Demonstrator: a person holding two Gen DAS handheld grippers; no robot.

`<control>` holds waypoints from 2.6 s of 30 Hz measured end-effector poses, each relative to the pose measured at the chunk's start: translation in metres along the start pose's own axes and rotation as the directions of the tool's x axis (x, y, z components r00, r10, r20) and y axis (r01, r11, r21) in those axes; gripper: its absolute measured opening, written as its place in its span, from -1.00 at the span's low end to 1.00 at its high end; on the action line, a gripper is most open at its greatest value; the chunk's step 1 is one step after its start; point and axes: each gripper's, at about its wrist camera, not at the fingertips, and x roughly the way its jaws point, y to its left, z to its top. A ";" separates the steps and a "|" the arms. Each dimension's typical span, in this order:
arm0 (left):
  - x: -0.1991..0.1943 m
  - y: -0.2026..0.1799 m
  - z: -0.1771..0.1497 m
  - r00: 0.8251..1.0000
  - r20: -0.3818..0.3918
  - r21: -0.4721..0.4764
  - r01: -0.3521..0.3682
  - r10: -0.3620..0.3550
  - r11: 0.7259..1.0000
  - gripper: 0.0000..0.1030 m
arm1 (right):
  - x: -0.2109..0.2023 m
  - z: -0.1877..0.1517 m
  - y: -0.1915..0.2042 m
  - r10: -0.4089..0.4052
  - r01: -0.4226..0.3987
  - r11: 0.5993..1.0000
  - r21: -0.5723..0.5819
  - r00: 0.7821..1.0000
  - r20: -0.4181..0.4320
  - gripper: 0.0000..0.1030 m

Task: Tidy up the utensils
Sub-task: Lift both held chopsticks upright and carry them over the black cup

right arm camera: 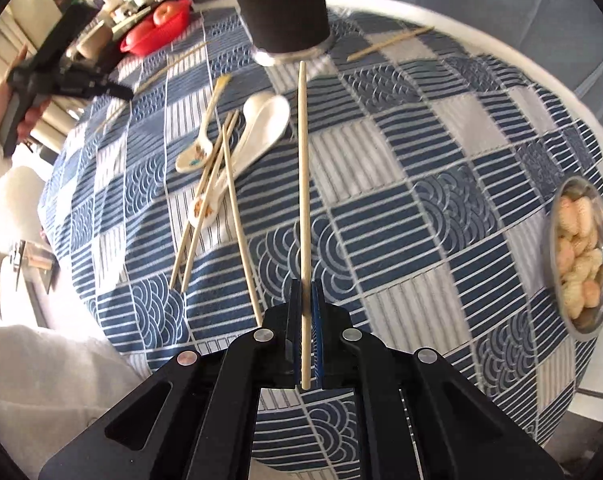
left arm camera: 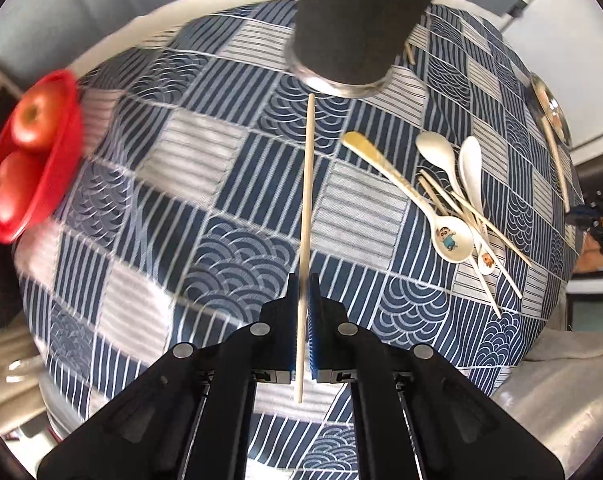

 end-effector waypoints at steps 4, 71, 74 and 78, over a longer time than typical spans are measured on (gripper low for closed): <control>-0.027 -0.002 -0.038 0.999 0.032 -0.062 -0.027 0.029 0.998 -0.92 | -0.014 0.015 -0.002 -0.015 0.015 1.000 -0.012 0.998 0.061 -0.91; -0.098 -0.035 0.139 0.747 0.649 -0.117 0.283 -0.142 0.952 -0.91 | -0.027 0.295 0.003 0.200 -0.259 0.966 0.012 0.773 0.602 -0.91; -0.093 -0.034 0.140 0.728 0.673 -0.109 0.274 -0.132 0.956 -0.91 | -0.013 0.292 -0.002 0.195 -0.273 0.961 0.042 0.778 0.597 -0.91; -0.079 -0.030 0.136 0.710 0.687 -0.101 0.303 -0.154 0.948 -0.91 | 0.004 0.288 -0.003 0.183 -0.262 0.963 0.057 0.798 0.574 -0.91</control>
